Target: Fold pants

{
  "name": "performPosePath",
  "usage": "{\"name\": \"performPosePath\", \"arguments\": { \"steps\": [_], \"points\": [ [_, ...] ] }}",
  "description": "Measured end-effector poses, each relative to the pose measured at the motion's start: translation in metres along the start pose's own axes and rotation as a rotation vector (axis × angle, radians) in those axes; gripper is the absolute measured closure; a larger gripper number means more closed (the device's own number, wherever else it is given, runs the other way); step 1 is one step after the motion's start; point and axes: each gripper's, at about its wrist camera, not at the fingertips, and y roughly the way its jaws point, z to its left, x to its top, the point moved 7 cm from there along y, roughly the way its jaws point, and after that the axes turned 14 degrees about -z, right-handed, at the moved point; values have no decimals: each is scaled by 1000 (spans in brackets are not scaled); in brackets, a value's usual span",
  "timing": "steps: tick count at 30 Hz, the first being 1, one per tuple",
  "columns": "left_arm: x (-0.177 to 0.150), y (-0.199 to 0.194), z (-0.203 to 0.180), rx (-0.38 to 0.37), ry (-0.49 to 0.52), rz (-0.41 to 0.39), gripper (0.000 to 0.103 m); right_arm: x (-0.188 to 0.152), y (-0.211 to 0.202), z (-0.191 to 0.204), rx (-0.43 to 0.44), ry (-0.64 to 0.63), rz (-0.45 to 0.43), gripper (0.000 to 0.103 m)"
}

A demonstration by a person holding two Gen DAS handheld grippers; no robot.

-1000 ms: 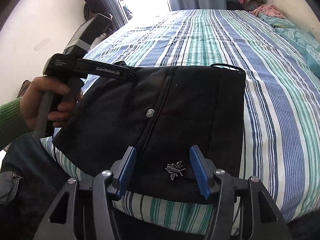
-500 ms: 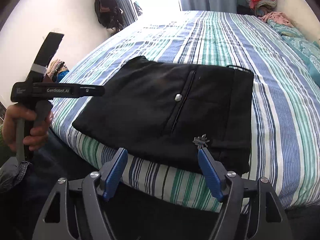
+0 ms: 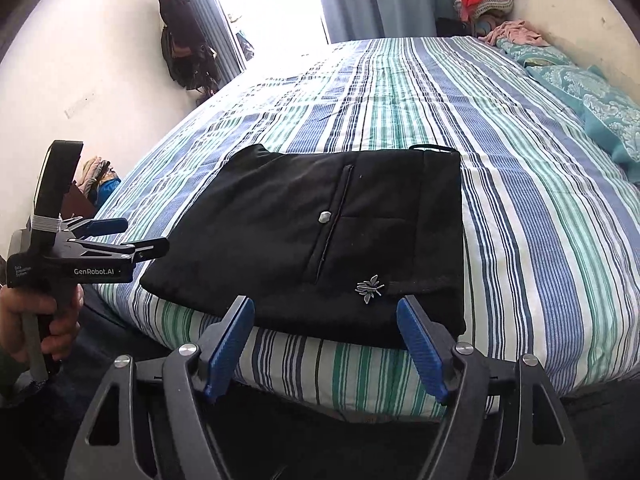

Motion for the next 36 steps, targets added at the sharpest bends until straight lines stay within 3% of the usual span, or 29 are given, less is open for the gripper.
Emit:
{"name": "performPosePath", "arguments": {
  "steps": [6,10,12,14,19,22,24,25,26,27,29,31,33,36],
  "points": [
    [-3,-1,10,-16,-26,8,3,-1,1,2,6,-16,0,29],
    [-4,10,37,-113,-184,55,3,20,-5,-34,6,104,-52,27],
    [-5,20,52,-130,-251,82,3,33,-4,-61,-9,150,-75,16],
    [-5,32,60,-154,-292,113,3,39,10,-84,-4,172,-30,8],
    [-5,62,42,-283,-332,172,3,25,67,-115,119,254,157,8],
    [-10,82,28,-307,-338,220,3,3,100,-122,177,328,283,7],
    [-11,88,20,-318,-337,216,3,4,105,-125,238,407,251,7],
    [-9,87,16,-338,-344,205,5,4,105,-122,297,463,249,11],
    [-7,86,9,-382,-356,199,10,3,106,-116,375,522,260,29],
    [-6,84,2,-443,-370,194,44,0,107,-111,390,534,279,31],
    [-1,81,-1,-433,-348,171,58,-3,108,-105,366,457,284,39],
    [6,76,2,-452,-366,156,80,-2,106,-104,385,496,276,52],
    [17,68,8,-479,-401,138,83,6,102,-102,406,528,251,61],
    [44,55,17,-482,-398,74,84,31,94,-90,461,542,199,64]
  ]
}}
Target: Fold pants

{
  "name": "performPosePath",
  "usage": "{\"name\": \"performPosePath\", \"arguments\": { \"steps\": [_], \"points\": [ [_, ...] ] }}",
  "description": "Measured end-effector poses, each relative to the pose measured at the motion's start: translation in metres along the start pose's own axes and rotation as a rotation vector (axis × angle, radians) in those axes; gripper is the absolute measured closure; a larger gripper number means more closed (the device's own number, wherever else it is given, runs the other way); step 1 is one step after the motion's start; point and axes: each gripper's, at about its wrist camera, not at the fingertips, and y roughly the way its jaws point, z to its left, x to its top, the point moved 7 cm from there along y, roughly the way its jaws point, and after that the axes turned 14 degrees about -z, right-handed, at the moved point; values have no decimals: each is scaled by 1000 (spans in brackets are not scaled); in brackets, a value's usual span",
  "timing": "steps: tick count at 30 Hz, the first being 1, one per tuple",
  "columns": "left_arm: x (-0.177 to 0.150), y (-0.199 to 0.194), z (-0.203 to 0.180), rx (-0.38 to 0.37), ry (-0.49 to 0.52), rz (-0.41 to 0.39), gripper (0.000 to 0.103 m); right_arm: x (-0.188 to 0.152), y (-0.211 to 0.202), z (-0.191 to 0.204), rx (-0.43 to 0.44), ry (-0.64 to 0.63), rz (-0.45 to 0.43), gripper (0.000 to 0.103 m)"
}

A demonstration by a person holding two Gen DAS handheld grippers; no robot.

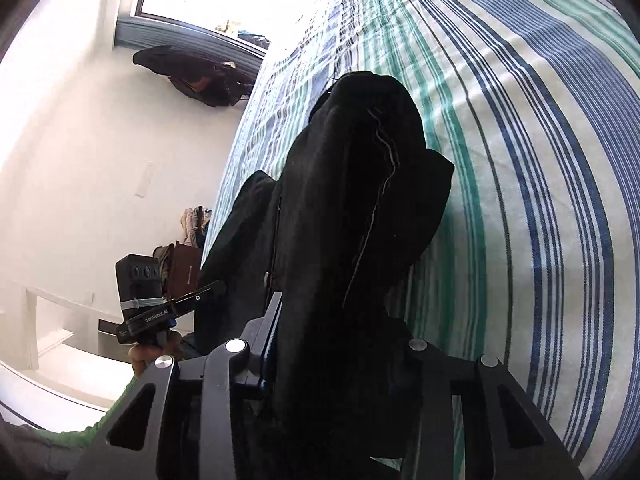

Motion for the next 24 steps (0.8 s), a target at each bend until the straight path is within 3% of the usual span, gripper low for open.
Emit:
{"name": "performPosePath", "arguments": {
  "steps": [6,9,10,12,13,14,16,19,20,21,23,24],
  "points": [
    [76,-2,23,48,-27,-126,83,54,38,46,17,-111,-39,64],
    [93,17,41,148,2,-149,77,80,70,50,-45,-151,-42,63],
    [90,22,51,216,32,-141,68,84,81,46,-85,-172,-33,62],
    [78,32,70,402,127,-115,65,80,100,28,-203,-180,6,51],
    [70,31,78,470,167,-97,64,74,104,15,-287,-189,32,50],
    [61,24,82,481,181,-102,61,71,103,2,-356,-203,49,48],
    [43,-2,82,483,191,-153,36,60,84,-2,-357,-207,11,46],
    [17,-53,73,557,259,-246,12,42,25,9,-364,-228,-76,34],
    [10,-66,66,589,280,-275,8,35,8,18,-378,-262,-97,21],
    [3,-77,59,623,299,-308,4,27,-11,30,-401,-305,-124,0],
    [-11,-96,46,674,321,-374,3,4,-31,53,-451,-380,-151,0],
    [-19,-103,38,689,325,-383,2,-7,-39,54,-528,-414,-125,0]
  ]
}}
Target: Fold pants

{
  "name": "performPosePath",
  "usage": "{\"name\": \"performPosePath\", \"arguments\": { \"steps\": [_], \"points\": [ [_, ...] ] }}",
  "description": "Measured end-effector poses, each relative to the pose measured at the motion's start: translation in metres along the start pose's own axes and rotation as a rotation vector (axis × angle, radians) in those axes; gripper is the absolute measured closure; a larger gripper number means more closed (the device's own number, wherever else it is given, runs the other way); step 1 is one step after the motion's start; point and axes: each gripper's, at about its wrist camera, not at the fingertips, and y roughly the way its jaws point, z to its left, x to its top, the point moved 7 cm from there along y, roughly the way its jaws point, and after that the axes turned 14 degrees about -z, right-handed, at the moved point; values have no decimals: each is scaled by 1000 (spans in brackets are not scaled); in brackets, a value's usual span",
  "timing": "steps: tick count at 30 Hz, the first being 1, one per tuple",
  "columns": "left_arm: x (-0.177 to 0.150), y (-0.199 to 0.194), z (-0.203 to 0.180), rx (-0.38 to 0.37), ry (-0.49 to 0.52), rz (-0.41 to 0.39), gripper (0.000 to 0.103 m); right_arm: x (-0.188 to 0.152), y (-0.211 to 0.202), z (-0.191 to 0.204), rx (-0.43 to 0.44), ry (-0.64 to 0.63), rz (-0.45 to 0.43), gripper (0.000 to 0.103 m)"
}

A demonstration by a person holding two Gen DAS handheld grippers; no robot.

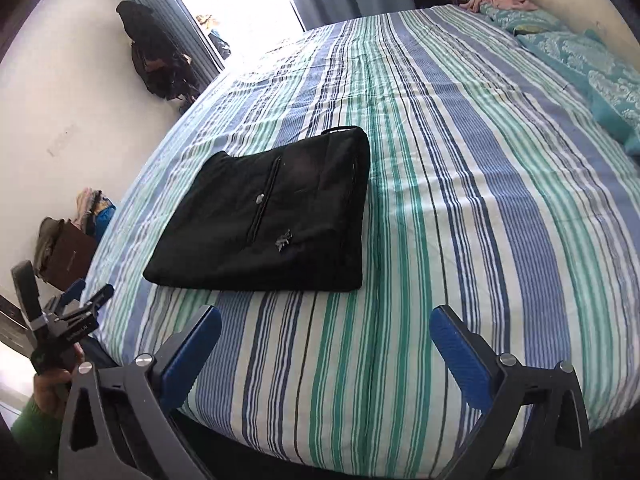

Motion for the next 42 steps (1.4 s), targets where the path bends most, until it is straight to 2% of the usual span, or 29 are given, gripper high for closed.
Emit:
{"name": "performPosePath", "arguments": {
  "steps": [2,4,9,14,17,21,25,35,42],
  "points": [
    [-5,-18,-8,-7,3,51,2,-13,-18,9,-166,-86,3,0],
    [-3,-38,-14,-30,17,85,3,-23,-44,17,-213,-98,-55,0],
    [15,-95,-32,-129,61,102,2,-35,-92,58,-187,-88,-97,0],
    [27,-129,-31,-139,36,86,2,-33,-120,93,-191,-171,-61,0],
    [32,-135,-27,-188,-24,126,2,-30,-138,103,-213,-196,-76,0],
    [34,-139,-21,-195,-80,155,2,-24,-153,110,-232,-203,-107,0],
    [31,-146,-21,-173,-64,150,2,-20,-160,117,-233,-200,-124,0],
    [30,-150,-22,-177,-53,147,2,-21,-160,118,-283,-237,-124,0],
    [30,-150,-23,-170,-37,153,2,-20,-160,120,-275,-227,-123,0]
  ]
}}
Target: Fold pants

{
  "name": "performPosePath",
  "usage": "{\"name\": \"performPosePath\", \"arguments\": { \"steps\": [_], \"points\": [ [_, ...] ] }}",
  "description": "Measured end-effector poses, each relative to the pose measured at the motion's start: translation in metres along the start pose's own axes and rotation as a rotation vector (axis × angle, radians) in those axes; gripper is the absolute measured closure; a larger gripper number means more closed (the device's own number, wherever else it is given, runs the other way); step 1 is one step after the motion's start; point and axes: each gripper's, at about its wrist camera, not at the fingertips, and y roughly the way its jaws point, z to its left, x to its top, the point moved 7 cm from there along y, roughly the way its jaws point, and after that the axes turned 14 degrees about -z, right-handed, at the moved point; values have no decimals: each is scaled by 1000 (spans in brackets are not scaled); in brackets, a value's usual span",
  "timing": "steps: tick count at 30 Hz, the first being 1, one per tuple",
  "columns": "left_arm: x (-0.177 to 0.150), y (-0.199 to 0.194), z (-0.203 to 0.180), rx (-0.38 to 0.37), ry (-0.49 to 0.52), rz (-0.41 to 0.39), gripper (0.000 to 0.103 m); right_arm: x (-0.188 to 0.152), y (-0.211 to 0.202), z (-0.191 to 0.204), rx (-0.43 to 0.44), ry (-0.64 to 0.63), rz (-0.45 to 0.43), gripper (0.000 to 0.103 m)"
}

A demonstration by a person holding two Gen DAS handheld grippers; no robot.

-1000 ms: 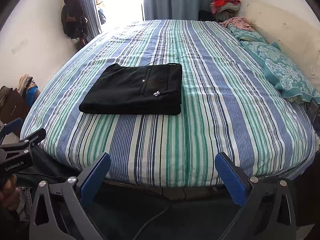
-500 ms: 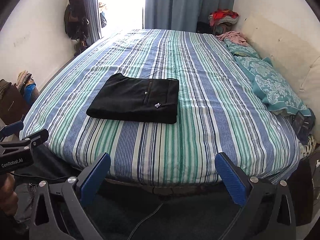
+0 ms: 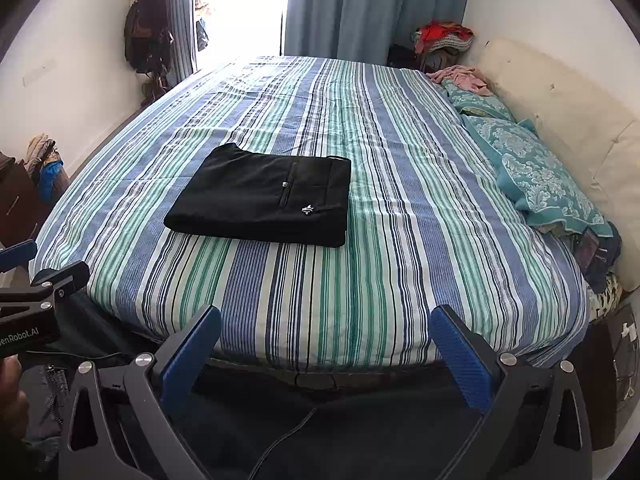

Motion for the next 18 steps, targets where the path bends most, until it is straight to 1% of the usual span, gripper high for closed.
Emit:
{"name": "performPosePath", "arguments": {
  "steps": [7,13,18],
  "points": [
    [2,-1,0,-3,-1,-8,2,-4,5,4,13,-3,25,0],
    [-1,3,-2,-6,5,3,2,-7,4,7,23,-10,29,0],
    [1,1,-2,6,11,-17,2,-8,5,7,28,-3,32,0]
  ]
}}
